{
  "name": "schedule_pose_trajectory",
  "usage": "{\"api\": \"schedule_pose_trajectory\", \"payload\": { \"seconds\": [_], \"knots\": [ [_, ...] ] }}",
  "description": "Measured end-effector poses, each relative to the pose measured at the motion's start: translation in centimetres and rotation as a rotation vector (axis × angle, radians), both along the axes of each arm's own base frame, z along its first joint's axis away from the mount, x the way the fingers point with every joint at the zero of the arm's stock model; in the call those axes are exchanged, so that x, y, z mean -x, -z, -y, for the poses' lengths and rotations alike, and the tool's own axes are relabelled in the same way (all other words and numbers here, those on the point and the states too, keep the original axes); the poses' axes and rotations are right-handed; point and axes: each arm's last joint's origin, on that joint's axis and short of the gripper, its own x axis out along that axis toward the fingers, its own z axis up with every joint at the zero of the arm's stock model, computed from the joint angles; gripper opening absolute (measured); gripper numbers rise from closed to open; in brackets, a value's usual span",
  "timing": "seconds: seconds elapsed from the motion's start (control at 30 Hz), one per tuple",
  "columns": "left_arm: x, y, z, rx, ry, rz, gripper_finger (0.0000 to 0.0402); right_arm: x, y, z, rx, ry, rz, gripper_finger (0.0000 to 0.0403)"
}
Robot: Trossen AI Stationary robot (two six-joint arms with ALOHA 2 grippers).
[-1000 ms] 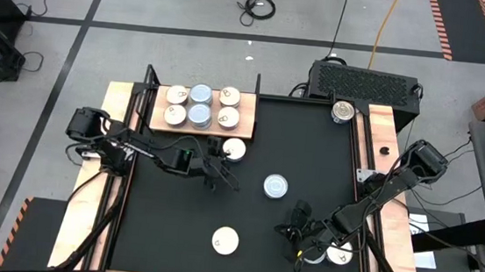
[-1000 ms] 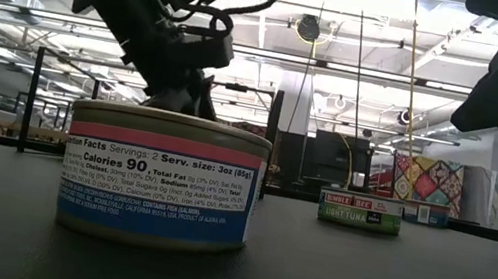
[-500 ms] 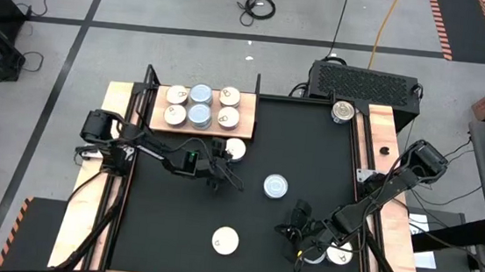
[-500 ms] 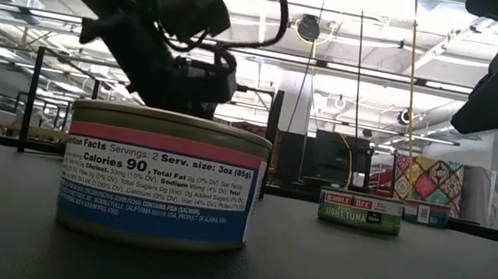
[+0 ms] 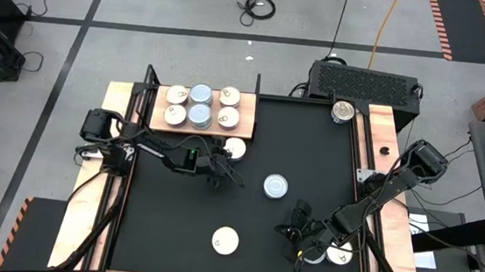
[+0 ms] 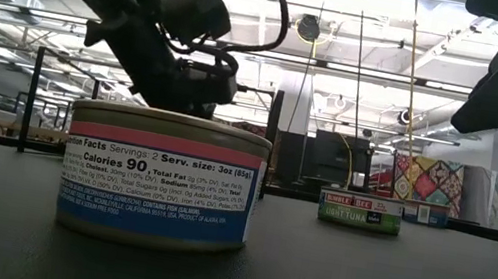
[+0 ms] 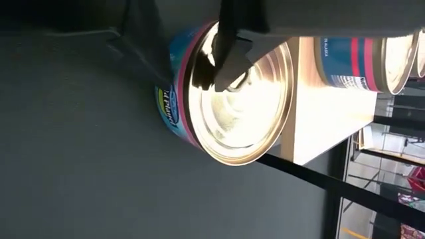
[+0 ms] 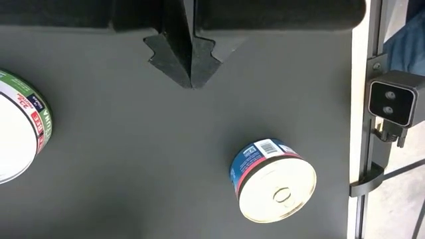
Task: Stack canned seafood by type on shelf
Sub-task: Stack the blue tuna can on top of the blue tuna on the shelf
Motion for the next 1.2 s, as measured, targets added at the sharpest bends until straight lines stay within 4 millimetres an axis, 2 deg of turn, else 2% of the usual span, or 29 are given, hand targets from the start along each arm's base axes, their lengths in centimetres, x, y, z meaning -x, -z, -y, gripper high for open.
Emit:
{"api": "schedule_pose_trajectory", "payload": {
  "seconds": [0.27, 0.4, 0.53, 0.7, 0.87, 1.03, 1.2],
  "knots": [
    [-0.1, -0.1, 0.1, 0.005, 0.006, 0.011, 0.0015, 0.0, 0.0, 0.0, -0.003, 0.002, 0.001, 0.0000],
    [-0.1, -0.2, 1.0, -0.006, 0.024, 0.008, 0.0007, 0.0, 0.0, 0.0, -0.003, 0.002, 0.000, 0.0000],
    [-0.3, -1.0, 3.0, -0.009, 0.081, 0.016, 0.0003, 0.0, 0.0, 0.0, -0.004, 0.001, 0.000, 0.0000],
    [-0.6, -3.9, 5.5, -0.026, 0.134, 0.047, 0.0002, 0.0, 0.0, 0.0, -0.009, -0.001, 0.003, 0.0000],
    [-0.1, -7.2, 7.0, -0.013, 0.108, 0.062, 0.0001, -0.1, -0.1, -0.1, -0.014, -0.001, 0.009, 0.0000],
    [1.1, -10.3, 6.6, 0.008, 0.040, 0.113, 0.0001, -0.1, -0.1, -0.1, -0.015, -0.001, 0.010, 0.0000],
    [3.2, -13.1, 4.9, 0.024, -0.049, 0.164, 0.0001, -0.1, -0.1, -0.1, -0.014, -0.003, 0.007, 0.0000]
  ]
}}
